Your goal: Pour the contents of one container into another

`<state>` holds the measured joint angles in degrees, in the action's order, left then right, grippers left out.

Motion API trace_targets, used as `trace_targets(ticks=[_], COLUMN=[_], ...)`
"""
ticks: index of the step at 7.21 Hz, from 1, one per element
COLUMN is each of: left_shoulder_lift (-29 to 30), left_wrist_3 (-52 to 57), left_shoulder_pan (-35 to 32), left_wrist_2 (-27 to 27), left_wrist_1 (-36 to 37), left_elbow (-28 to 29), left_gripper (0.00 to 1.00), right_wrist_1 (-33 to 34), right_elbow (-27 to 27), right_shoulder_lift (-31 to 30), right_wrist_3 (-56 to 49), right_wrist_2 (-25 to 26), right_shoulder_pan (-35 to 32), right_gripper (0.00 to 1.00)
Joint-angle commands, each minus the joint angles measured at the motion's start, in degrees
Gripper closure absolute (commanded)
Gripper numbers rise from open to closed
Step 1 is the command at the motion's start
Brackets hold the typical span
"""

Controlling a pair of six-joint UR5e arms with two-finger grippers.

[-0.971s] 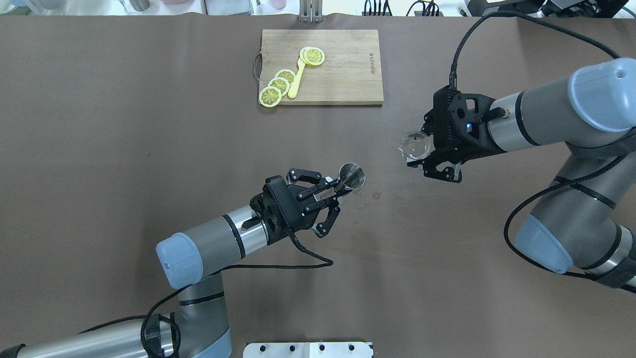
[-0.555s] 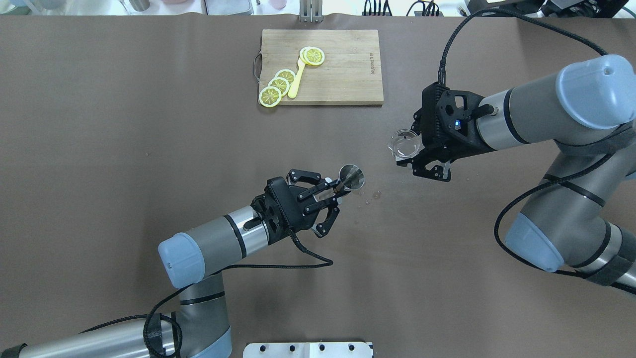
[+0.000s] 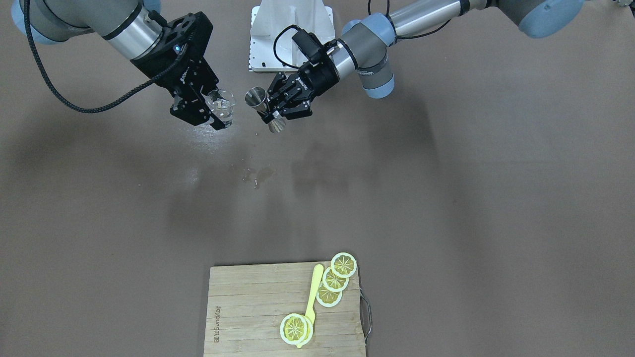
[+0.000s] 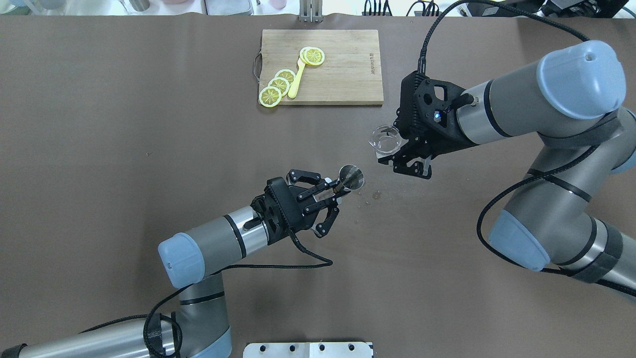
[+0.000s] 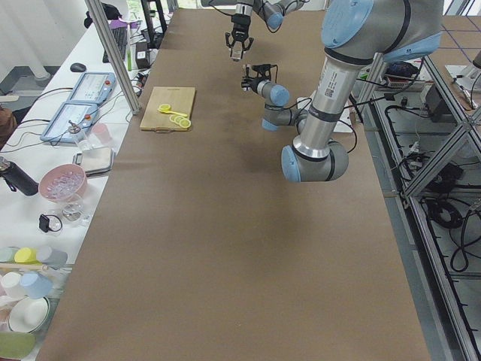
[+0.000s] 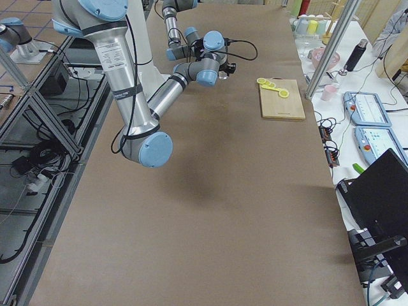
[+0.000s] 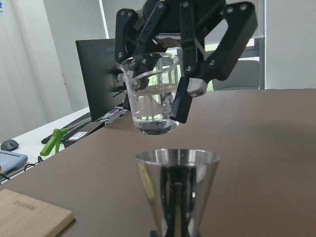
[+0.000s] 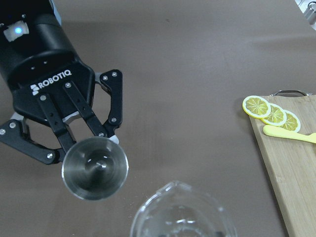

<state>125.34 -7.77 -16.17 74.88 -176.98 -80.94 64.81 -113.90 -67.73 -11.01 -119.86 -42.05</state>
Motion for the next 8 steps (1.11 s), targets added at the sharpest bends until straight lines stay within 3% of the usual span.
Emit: trace_targets(ticks=[1,5,8], left_shoulder_lift=[0.00,0.00,0.00], left_wrist_3=[0.04,0.04,0.04], left_shoulder_pan=[0.00,0.00,-0.09], left_wrist_2=[0.00,0.00,0.00], left_wrist_1=[-0.03,-0.03,-0.03], left_elbow=[0.00,0.00,0.00], left_gripper=[1.00,1.00,1.00], right_wrist_1=[3.90,12.95,16.05], right_elbow=[-1.06,-6.06,-7.48], right_shoulder_lift=[0.67,0.58,1.02], right_wrist_3=[-0.68,-5.51,-5.52], right_wrist_2=[-0.02,0.68,0.95], right_shoulder_pan=[0.13,1.79,3.38], right_gripper=[1.00,1.00,1.00])
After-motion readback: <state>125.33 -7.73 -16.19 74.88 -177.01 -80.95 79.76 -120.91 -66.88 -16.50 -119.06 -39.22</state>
